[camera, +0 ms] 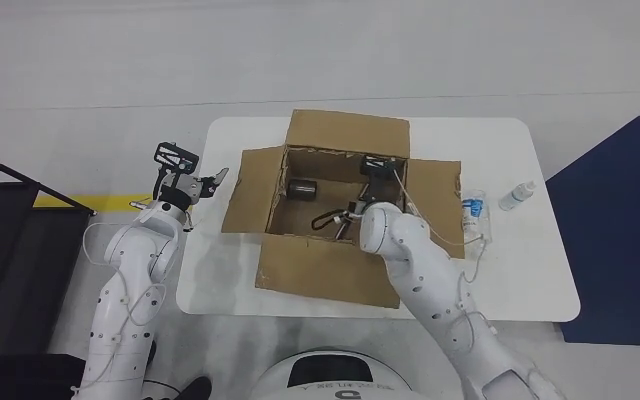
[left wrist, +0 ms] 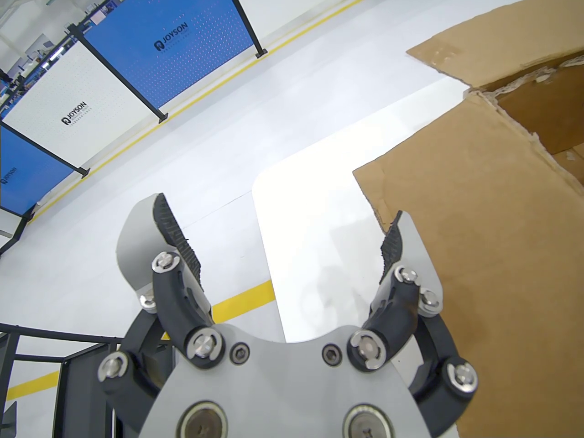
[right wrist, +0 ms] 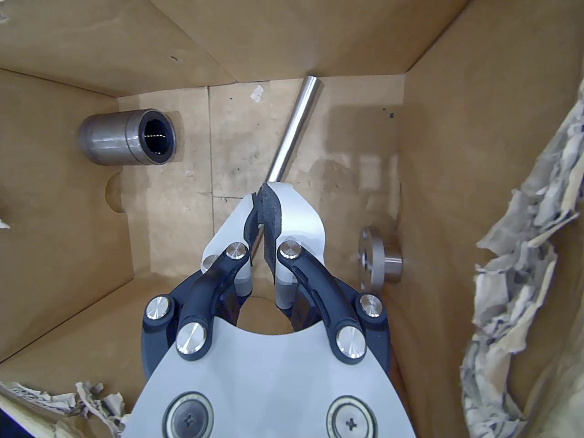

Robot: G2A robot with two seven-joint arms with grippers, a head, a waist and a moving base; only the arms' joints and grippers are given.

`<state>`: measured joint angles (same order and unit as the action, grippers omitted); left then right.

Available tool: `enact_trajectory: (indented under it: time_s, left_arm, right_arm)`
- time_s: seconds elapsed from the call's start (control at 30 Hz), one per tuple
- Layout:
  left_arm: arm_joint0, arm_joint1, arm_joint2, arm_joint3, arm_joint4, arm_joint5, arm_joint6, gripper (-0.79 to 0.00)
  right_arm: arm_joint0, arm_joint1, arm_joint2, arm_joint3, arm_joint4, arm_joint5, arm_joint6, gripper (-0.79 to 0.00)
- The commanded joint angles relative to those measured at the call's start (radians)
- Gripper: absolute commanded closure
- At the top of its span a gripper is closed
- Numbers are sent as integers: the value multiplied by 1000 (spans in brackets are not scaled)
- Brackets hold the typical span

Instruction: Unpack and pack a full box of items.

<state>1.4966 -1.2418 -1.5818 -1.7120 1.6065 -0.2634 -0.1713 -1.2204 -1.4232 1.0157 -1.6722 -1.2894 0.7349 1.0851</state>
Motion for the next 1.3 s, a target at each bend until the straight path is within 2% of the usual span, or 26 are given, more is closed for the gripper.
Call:
enact_trajectory:
  time_s: [0.0, 0.07, 0.13, 0.43, 0.77, 0.87, 0.9, 0.93, 1.1, 1.27]
  left_arm:
    - [0, 0, 0, 0, 0, 0, 0, -785]
    - [0, 0, 0, 0, 0, 0, 0, -785]
    - [0, 0, 0, 0, 0, 0, 0, -785]
    - [0, 0, 0, 0, 0, 0, 0, -785]
    - [0, 0, 0, 0, 0, 0, 0, -785]
    - [0, 0, 0, 0, 0, 0, 0, -785]
    - [0, 0, 0, 0, 0, 0, 0, -785]
    - [0, 0, 0, 0, 0, 0, 0, -785]
    - [0, 0, 0, 0, 0, 0, 0, -785]
    - [0, 0, 0, 0, 0, 0, 0, -785]
  right_arm:
    - [27, -12, -14, 62, -19, -7, 8, -89]
    - [56, -29, -29, 120, -27, -10, 10, -151]
    - [80, -47, -40, 177, -35, -11, 11, -172]
    - [127, -126, -21, 345, -107, -29, 29, -172]
    - [127, -217, 54, 442, -267, -87, 88, -148]
    - [119, -245, 84, 449, -327, -104, 105, -111]
    - [115, -255, 94, 449, -348, -108, 108, -37]
    - [110, -265, 104, 448, -369, -111, 111, 0]
    - [68, -311, 149, 396, -453, -108, 109, 0]
    - [-31, -340, 180, 235, -534, -119, 119, 0]
